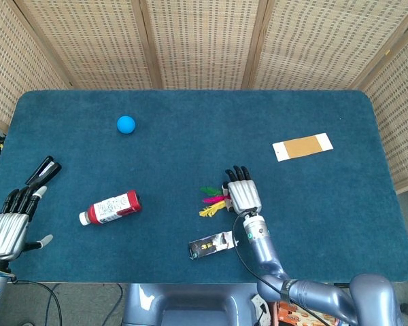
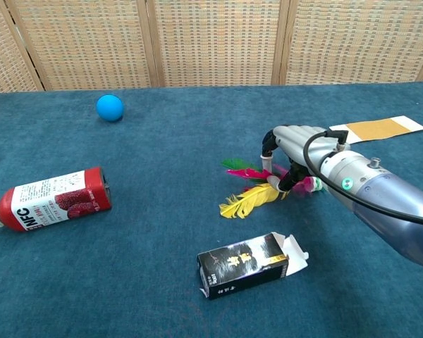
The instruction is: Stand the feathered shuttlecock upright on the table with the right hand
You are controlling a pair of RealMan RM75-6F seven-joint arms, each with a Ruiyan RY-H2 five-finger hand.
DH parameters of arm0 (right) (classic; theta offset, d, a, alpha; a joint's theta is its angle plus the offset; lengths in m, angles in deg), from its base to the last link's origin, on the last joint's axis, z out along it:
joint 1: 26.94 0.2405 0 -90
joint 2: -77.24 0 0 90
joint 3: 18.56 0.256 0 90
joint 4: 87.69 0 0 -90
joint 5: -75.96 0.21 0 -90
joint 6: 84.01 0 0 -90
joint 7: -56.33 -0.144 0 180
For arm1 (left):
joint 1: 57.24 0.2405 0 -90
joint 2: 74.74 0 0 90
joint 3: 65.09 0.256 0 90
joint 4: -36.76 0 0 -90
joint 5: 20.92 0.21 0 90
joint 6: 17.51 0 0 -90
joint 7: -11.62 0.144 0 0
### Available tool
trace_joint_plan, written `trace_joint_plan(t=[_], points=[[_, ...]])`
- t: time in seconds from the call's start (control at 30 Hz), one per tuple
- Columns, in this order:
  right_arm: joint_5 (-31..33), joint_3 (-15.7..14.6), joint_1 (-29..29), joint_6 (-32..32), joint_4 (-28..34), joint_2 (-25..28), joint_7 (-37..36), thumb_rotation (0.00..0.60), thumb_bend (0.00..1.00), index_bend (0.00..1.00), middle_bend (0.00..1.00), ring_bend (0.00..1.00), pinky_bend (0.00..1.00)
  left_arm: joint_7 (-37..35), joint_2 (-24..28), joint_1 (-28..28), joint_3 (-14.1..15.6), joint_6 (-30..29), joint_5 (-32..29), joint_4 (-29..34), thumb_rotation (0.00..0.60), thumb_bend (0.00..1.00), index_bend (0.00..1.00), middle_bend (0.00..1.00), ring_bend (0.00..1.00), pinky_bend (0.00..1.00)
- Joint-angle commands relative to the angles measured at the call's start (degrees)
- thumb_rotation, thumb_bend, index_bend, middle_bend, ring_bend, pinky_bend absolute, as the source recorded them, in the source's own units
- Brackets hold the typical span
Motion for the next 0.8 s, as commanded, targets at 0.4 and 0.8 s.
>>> trace_joint_plan(t=[0.4,0.8], points=[[-0.34,-0.46,-0.25,1.21,0.70,0.48,-0.16,0.600,0.43,0.60,0.19,0.00,0.00,0.02,0.00,0.03,0.10,-0.22,0.28,0.10,0.600,0.01,0.00,0.00,0.00,0.00],[-1.41,-0.43,-1.42,3.49,2.55,1.90,-1.18,0.600,0.43,0.60,0.19,0.00,0.00,-0.03,0.03,0.12,0.17,-0.68,0.77,0.16,0.600,0.01,0.00,0.00,0.00,0.00]])
